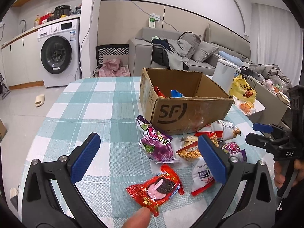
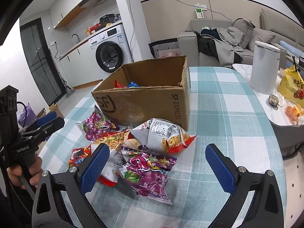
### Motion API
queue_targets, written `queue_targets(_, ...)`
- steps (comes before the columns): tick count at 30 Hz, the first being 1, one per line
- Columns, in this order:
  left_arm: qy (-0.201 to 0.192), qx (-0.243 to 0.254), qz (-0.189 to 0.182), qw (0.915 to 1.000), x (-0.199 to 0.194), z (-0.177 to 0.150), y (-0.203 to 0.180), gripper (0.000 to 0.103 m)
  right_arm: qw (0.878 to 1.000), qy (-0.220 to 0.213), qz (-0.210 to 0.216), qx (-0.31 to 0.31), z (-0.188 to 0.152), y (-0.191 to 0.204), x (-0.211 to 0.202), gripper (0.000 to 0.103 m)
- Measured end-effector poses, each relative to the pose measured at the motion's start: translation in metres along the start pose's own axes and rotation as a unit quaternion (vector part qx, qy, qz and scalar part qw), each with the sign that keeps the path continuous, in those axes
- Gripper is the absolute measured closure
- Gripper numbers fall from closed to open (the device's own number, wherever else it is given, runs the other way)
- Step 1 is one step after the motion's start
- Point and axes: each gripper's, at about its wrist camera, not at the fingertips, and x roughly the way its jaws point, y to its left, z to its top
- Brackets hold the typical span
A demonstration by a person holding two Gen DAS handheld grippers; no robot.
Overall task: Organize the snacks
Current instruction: 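Move both tools back toward the remaining snack pile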
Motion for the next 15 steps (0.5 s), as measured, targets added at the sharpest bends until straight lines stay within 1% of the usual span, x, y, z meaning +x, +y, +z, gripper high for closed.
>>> queue_targets(2, 0.005, 0.010, 0.002, 0.9999, 0.001, -0.001, -0.003, 0.001, 1.000, 0.007, 0.002, -0.004, -0.001, 0.002, 0.002, 0.000)
queue_targets(5, 0.002, 0.022, 0.012, 0.9997, 0.001, -0.003, -0.007, 0.001, 1.000, 0.014, 0.000, -0.007, -0.002, 0.003, 0.005, 0.000)
queue_targets(9, 0.017, 0.029, 0.012, 0.9994, 0.005, -0.006, -0.009, 0.001, 1.000, 0.023, -0.001, -0.008, -0.003, 0.002, 0.008, 0.000)
queue_targets(13, 0.032, 0.035, -0.005, 0.9988, 0.010, -0.009, -0.011, 0.001, 0.999, 0.031, -0.001, -0.010, -0.005, 0.001, 0.010, 0.000)
queue_targets(15, 0.037, 0.042, -0.005, 0.9984, 0.012, -0.010, -0.013, 0.002, 0.999, 0.037, 0.000, -0.009, -0.006, -0.001, 0.012, 0.000)
